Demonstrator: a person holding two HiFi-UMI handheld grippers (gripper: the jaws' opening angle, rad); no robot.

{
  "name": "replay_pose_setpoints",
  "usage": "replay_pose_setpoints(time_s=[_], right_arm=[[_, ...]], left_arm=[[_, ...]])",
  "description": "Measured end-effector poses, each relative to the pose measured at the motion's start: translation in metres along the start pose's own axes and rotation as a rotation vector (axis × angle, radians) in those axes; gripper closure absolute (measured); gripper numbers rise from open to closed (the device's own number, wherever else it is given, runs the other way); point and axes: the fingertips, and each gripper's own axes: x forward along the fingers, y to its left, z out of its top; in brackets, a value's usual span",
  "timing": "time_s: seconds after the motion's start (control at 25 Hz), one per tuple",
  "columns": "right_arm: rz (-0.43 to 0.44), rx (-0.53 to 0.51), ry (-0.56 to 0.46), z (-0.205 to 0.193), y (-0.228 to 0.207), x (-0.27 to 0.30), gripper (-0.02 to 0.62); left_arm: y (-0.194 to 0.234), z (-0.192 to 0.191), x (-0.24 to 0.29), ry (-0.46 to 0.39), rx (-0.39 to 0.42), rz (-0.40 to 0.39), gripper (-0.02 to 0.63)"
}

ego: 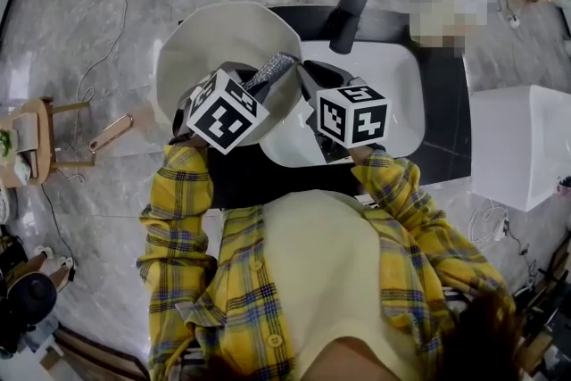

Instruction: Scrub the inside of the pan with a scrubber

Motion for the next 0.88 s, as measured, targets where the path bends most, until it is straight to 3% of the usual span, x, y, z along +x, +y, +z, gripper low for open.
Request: replay_pose_setpoints(time_s=[0.88], right_arm=[[0.014,-0.05,0.035,-0.004,0.002,-0.004,0.578]], left_arm=[[-0.046,-0.037,-0.034,0.203,0.36,-0.123,0.52]])
